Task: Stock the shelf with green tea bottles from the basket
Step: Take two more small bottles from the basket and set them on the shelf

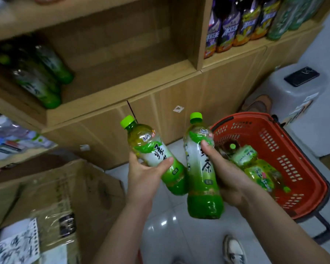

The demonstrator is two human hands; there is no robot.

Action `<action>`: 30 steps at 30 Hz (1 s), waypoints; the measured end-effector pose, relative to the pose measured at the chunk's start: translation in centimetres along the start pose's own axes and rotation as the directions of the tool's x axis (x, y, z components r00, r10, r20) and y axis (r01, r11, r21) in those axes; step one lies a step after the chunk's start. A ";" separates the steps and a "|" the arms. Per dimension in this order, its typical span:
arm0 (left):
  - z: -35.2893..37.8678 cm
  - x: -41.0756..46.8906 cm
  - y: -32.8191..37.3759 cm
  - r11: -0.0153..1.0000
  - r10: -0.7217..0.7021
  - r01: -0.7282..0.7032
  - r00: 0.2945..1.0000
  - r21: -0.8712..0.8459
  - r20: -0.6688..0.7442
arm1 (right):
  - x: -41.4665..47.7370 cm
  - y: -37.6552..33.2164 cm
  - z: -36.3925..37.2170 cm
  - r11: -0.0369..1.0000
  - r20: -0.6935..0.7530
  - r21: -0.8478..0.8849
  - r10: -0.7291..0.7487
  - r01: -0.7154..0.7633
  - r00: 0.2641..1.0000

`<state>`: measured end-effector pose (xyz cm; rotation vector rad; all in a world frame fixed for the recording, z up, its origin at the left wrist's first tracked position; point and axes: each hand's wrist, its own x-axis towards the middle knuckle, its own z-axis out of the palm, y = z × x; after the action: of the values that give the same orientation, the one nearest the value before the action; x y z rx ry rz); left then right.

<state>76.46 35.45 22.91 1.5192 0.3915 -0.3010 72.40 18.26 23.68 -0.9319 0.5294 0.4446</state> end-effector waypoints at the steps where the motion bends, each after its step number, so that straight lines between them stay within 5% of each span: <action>1: -0.8 0.5 0.2 0.999 0.017 -0.016 0.999 0.031 -0.031 | 0.6 -0.4 0.6 0.999 -0.025 -0.036 -0.031 0.030 0.999; 7: -2.9 5.5 2.6 0.991 0.047 -0.036 0.995 0.126 -0.084 | 6.0 -6.1 3.8 0.956 -0.204 -0.183 -0.265 0.230 0.942; 13: -1.3 14.6 6.4 0.970 0.143 -0.130 0.988 0.206 -0.050 | 14.3 -13.6 5.0 0.881 -0.188 -0.227 -0.458 0.415 0.869; 21: 2.3 26.5 11.8 0.903 0.384 -0.352 0.919 0.245 -0.094 | 25.9 -20.1 5.3 0.836 -0.117 -0.213 -0.536 0.507 0.836; 30: 2.3 33.9 12.4 0.838 0.458 -0.389 0.883 0.383 -0.105 | 32.5 -20.4 5.8 0.770 -0.033 -0.305 -0.596 0.560 0.802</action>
<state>112.47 35.31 19.55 1.9498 0.1405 0.1436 110.95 16.71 19.73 -1.3488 0.2668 -0.1149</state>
